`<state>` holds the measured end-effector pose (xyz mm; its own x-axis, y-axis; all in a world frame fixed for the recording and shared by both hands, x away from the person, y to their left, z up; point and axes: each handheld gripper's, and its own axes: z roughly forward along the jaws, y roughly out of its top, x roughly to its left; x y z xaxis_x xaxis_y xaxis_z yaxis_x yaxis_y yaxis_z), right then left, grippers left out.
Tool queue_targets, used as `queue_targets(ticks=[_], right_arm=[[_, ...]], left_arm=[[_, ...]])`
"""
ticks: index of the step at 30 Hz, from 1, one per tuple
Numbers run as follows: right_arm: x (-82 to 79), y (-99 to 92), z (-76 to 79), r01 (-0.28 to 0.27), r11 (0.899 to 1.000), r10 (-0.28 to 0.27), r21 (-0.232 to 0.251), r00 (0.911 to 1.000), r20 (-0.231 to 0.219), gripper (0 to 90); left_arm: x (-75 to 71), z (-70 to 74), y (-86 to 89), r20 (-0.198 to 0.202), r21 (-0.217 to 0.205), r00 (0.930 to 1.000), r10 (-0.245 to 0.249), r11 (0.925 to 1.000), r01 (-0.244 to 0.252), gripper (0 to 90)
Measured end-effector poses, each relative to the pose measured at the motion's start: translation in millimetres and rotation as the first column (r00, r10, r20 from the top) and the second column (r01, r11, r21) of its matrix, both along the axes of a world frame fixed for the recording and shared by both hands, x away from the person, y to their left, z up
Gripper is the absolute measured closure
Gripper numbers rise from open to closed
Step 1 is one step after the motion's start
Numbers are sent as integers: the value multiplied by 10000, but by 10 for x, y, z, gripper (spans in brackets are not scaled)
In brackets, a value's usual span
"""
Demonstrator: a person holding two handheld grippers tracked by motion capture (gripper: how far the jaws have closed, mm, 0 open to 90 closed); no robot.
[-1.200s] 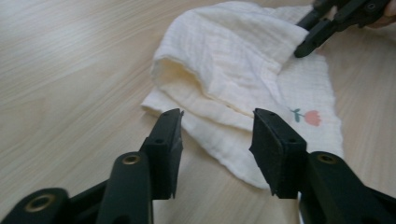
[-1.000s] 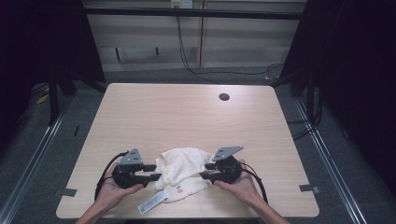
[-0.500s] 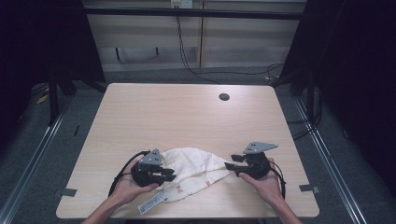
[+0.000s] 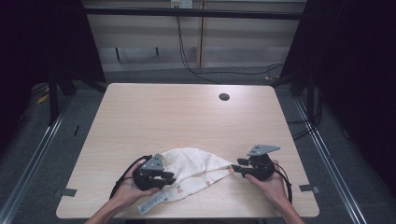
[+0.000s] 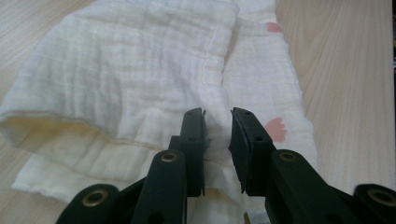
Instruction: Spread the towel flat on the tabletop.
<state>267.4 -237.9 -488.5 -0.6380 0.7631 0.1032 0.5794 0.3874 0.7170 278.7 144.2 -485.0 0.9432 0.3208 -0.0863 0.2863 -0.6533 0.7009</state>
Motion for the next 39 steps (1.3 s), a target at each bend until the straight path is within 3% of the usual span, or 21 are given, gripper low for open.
queue_targets(ticks=[5,10,13,16,19,21,24,25,28,29,32,33,34,35,38,39], right_arm=[[-1,-49,-19,120,9999,-119,96,9999,-77,608],[-8,-65,-26,101,9999,-101,129,9999,-23,605],[-7,-71,-33,149,9999,-149,33,9999,-61,603],[-12,-88,-42,70,10000,-70,-6,10000,-59,606],[-9,-85,-63,20,10000,-21,-76,9999,-127,606],[-4,-70,-78,-78,10000,78,-9,9998,-170,612],[3,-55,-86,-75,10000,75,-15,9996,-265,615],[19,-48,-97,-76,9999,79,90,9994,-328,615],[46,-44,-91,-77,9999,82,135,9992,-380,627],[70,-59,-87,37,9996,-24,289,9990,-456,648],[84,-62,-123,56,9996,-39,287,9982,-595,678],[90,-64,-114,-91,9993,110,349,9985,-539,748],[84,-62,-104,-57,9988,87,491,9981,-613,785],[82,-64,-94,-63,9982,96,596,9984,-558,822],[79,-77,-69,-242,9950,291,970,9983,-496,861],[80,-80,-49,-278,9939,326,1071,9985,-437,869]], left_arm=[[-30,1,-25,9,-278,10000,-99,9996,99,745],[-45,-56,-61,-42,219,9993,-383,9990,384,698],[-25,-69,-68,-231,143,9987,-445,9989,448,622],[-62,-91,-119,-3,276,9975,-707,9971,707,573],[-70,-83,-149,326,507,9975,-633,9968,616,630],[-41,-86,-138,342,464,9987,-383,9982,367,748],[-15,-73,-131,250,588,9989,-392,9976,377,792],[-5,-80,-127,145,462,9992,-360,9983,353,837],[33,-75,-107,-170,216,9991,-390,9990,394,853],[37,-58,-97,-397,-200,9986,-337,9993,329,853],[41,-13,-89,-418,-429,9988,-249,9988,231,858],[46,8,-81,-499,-676,9984,-251,9975,217,863],[51,28,-75,-441,-678,9987,-242,9975,212,866],[59,63,-58,-479,-981,9987,-157,9951,109,867],[72,102,-30,-446,-1128,9990,-14,9936,-36,871],[82,127,-7,-517,-1361,9986,88,9906,-158,872]])
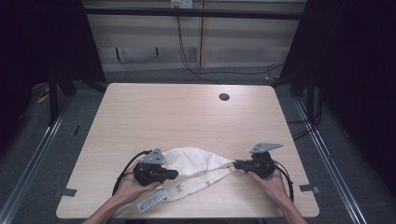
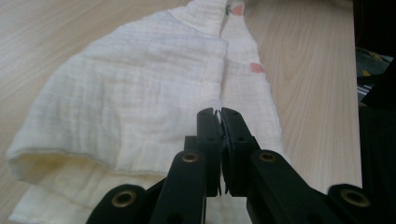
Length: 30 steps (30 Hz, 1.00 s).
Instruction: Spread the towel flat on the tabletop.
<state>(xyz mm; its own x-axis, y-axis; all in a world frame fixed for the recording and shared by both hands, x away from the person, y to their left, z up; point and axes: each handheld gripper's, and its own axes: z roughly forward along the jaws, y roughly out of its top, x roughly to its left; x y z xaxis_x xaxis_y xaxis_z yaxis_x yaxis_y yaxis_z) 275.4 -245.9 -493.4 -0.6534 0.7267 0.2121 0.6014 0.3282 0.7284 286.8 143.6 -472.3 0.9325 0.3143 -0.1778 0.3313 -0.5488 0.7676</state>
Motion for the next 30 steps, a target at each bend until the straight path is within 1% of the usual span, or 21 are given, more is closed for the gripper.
queue_targets(ticks=[3,4,7,9,11,12,13,14,15,16,17,18,20,21,23,24,25,26,27,28,30], right_arm=[[1,0,20,-96,9998,95,148,10000,15,872],[-2,-1,49,-132,9991,129,394,9999,61,873],[-6,0,66,-157,9984,150,552,9998,124,874],[-16,14,96,-216,9976,207,655,9997,159,874],[-24,17,146,-296,9968,272,747,9991,320,874],[-33,13,216,-342,9964,304,777,9983,492,873],[-34,9,251,-425,9973,388,593,9973,627,873],[-35,-4,300,-494,9969,452,606,9966,693,873],[-35,-4,300,-494,9969,452,606,9966,693,873],[-45,-44,398,-476,9959,404,772,9948,934,874],[-45,-44,398,-476,9959,404,772,9948,934,874],[-47,-70,467,-481,9951,387,858,9934,1079,875],[-44,-79,491,-489,9947,383,907,9926,1151,875],[-30,-94,576,-514,9940,386,965,9907,1307,876],[-22,-97,610,-516,9935,376,1013,9900,1362,876],[28,-104,725,-590,9913,401,1179,9867,1574,876],[28,-104,725,-590,9913,401,1179,9867,1574,876],[57,-101,777,-582,9913,381,1182,9855,1654,877],[97,-83,857,-643,9925,454,1042,9837,1739,877],[111,-75,893,-679,9923,488,1039,9832,1760,877],[124,-69,922,-728,9925,542,986,9821,1802,876]], left_arm=[[18,36,37,79,-74,10000,50,10000,-49,872],[33,61,76,149,-294,9997,172,9994,-168,870],[50,80,116,86,-347,9995,302,9989,-299,871],[67,93,162,73,-488,9989,470,9977,-466,871],[71,110,197,54,-604,9983,577,9965,-572,873],[72,120,216,45,-694,9983,588,9959,-583,874],[69,127,225,35,-787,9982,600,9951,-595,874],[64,144,241,131,-738,9982,587,9956,-576,874],[59,165,255,203,-762,9981,586,9955,-569,874],[56,195,280,217,-908,9980,591,9942,-569,875],[56,213,293,227,-1018,9980,598,9932,-572,875],[53,246,317,255,-1155,9975,656,9914,-623,876],[57,295,346,312,-1296,9964,782,9888,-736,876],[67,314,353,317,-1292,9966,764,9890,-717,876],[123,365,333,381,-1129,9960,811,9907,-764,876],[197,415,314,386,-1128,9951,915,9898,-866,876],[197,415,314,386,-1128,9951,915,9898,-866,877],[239,445,294,488,-1027,9936,1014,9901,-960,877],[281,490,276,592,-948,9927,1054,9905,-995,877],[281,490,276,592,-948,9927,1054,9905,-995,878],[323,560,269,644,-1192,9918,1105,9876,-1023,878]])
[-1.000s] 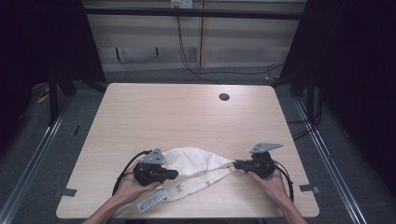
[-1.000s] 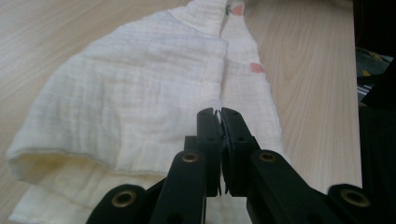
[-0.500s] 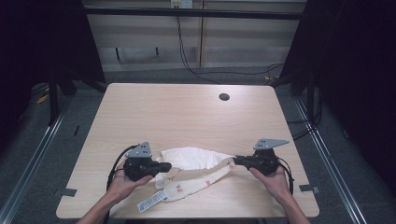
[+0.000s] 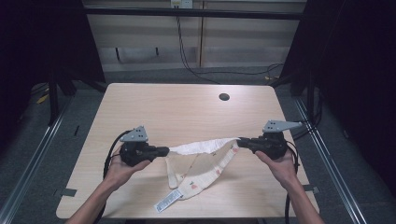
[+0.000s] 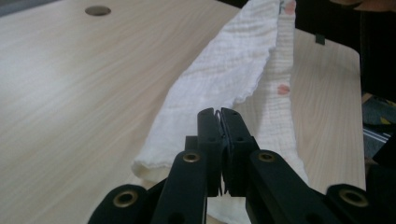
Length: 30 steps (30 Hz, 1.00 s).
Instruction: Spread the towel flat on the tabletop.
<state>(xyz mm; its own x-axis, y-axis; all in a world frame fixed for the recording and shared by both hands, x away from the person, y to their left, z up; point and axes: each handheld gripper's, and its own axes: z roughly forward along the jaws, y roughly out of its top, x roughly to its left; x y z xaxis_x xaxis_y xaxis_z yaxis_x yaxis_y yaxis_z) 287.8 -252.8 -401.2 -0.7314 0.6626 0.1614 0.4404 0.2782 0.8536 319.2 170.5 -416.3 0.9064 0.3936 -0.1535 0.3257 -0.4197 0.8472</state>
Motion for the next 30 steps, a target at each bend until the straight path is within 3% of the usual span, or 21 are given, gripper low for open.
queue_targets(ticks=[3,7,8,10,17,20,26,30], right_arm=[[37,-7,62,75,9998,-78,159,9998,173,876],[97,-35,97,163,9985,-184,529,9991,388,876],[119,-41,116,148,9988,-166,475,9992,361,877],[114,-69,159,209,9979,-239,615,9985,495,877],[-6,-166,321,308,9952,-398,925,9944,974,877],[-47,-178,383,233,9950,-341,973,9932,1111,877],[-121,-112,530,11,9945,-168,1050,9888,1485,877],[-175,-62,628,60,9943,-258,1063,9823,1858,877]], left_arm=[[31,81,3,266,-63,9995,191,9998,-189,879],[38,138,24,302,-743,9988,393,9965,-370,880],[35,176,20,446,-613,9981,413,9974,-385,880],[30,191,31,424,-841,9983,389,9958,-352,880],[-34,341,101,765,-1102,9967,256,9938,-170,880],[-88,479,152,1096,-1298,9937,243,9915,-100,880],[-174,661,222,1489,-1760,9884,286,9844,-20,881],[-219,735,237,1653,-1806,9857,321,9835,-18,881]])
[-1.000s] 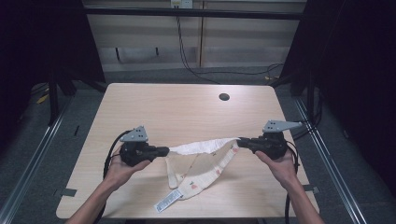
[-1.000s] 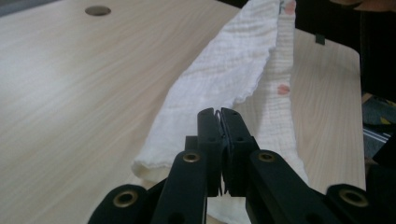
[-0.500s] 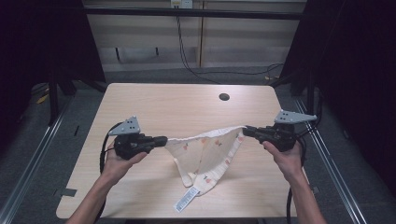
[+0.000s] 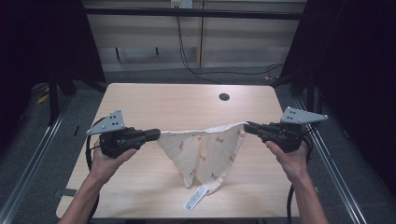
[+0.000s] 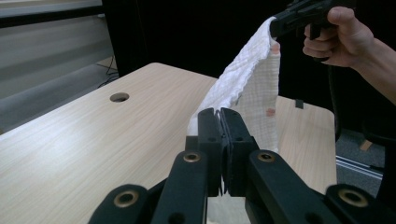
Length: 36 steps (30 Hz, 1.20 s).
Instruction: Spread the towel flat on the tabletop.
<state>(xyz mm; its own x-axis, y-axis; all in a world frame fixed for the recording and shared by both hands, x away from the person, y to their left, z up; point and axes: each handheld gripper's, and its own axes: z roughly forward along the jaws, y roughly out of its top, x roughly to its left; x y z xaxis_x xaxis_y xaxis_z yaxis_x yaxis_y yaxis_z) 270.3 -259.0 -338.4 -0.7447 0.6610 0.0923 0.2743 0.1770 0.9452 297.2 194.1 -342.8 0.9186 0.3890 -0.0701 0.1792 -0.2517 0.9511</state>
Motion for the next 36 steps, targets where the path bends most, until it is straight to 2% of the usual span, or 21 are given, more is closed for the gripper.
queue_targets(ticks=[5,7,9,14,19,23,24,25,28,29,32,33,34,35,36], right_arm=[[-77,19,118,-104,9999,103,39,9993,348,878],[-128,14,185,-170,9998,165,85,9985,523,878],[-189,6,260,-335,9992,317,232,9967,741,878],[-280,44,352,-407,9991,397,92,9954,873,878],[-414,91,459,-647,9979,650,-58,9931,976,878],[-524,114,554,-920,9958,912,25,9897,1101,878],[-596,121,597,-1302,9911,1255,282,9836,1293,878],[-624,127,616,-1322,9908,1272,293,9829,1331,878],[-671,135,652,-1274,9916,1231,217,9823,1415,878],[-668,130,642,-1420,9893,1358,339,9804,1425,878],[-592,133,561,-1186,9929,1175,33,9867,1121,878],[-486,127,455,-978,9950,989,-186,9926,706,878],[-486,127,455,-978,9950,989,-186,9926,706,878],[-443,121,410,-866,9959,878,-272,9949,487,878],[-366,101,332,-860,9961,862,-196,9963,63,878]], left_arm=[[-43,65,20,230,90,9997,13,10000,-15,881],[-64,92,47,326,-9,9994,79,10000,-79,881],[-93,115,71,410,-161,9986,347,9993,-341,881],[-172,165,63,501,-113,9982,333,9994,-328,881],[-316,340,146,888,-300,9955,319,9991,-293,881],[-459,493,214,1148,-570,9931,218,9983,-154,881],[-509,541,233,1235,-670,9921,218,9977,-136,881],[-570,592,242,1304,-646,9913,157,9979,-73,881],[-611,619,239,1366,-649,9904,184,9978,-96,881],[-602,613,236,1323,-591,9910,198,9982,-120,881],[-469,505,223,942,-450,9951,303,9986,-262,881],[-335,369,196,631,-232,9973,371,9991,-357,881],[-335,369,196,631,-232,9973,371,9991,-357,881],[-265,281,167,388,-138,9983,430,9990,-424,881],[-202,197,130,241,40,9990,385,9992,-386,881]])
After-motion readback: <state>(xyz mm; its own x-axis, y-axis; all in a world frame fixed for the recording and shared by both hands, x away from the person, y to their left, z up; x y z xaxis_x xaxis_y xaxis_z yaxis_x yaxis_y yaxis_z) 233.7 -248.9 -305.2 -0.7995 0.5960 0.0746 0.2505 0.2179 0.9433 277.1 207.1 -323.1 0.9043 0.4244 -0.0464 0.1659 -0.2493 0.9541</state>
